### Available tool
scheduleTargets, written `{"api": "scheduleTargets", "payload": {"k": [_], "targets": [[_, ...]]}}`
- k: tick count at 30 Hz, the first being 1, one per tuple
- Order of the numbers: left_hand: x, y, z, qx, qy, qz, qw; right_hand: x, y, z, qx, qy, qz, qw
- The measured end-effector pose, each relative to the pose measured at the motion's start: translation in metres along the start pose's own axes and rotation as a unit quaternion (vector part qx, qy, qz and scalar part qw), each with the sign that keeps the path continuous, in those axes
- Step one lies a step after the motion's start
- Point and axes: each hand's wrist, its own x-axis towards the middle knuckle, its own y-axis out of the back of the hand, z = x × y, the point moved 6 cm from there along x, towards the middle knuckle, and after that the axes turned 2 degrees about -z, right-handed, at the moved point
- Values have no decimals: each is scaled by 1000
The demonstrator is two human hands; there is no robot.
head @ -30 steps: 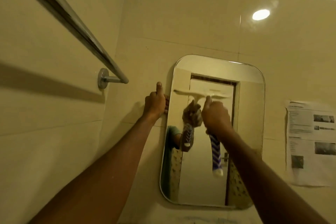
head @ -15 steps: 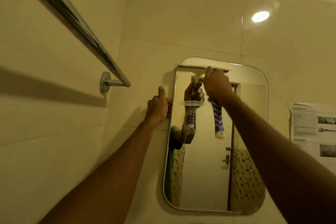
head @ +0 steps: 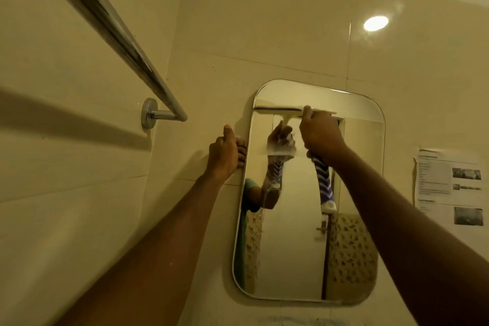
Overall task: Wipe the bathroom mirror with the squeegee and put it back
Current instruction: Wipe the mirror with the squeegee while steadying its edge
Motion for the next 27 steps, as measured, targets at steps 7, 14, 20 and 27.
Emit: {"api": "scheduleTargets", "payload": {"k": [7,14,20,27], "targets": [[-2,2,0,1,-5,4,1000,-69,-40,49,8,-37,-42,998],[-3,4,0,31,-12,21,999,-43,-7,26,-13,-3,-24,1000],[-2,2,-3,13,-25,16,999,20,20,-7,-19,9,-1,1000],[-9,1,2,8,-26,21,999,-104,-48,77,-27,-46,-50,997]]}}
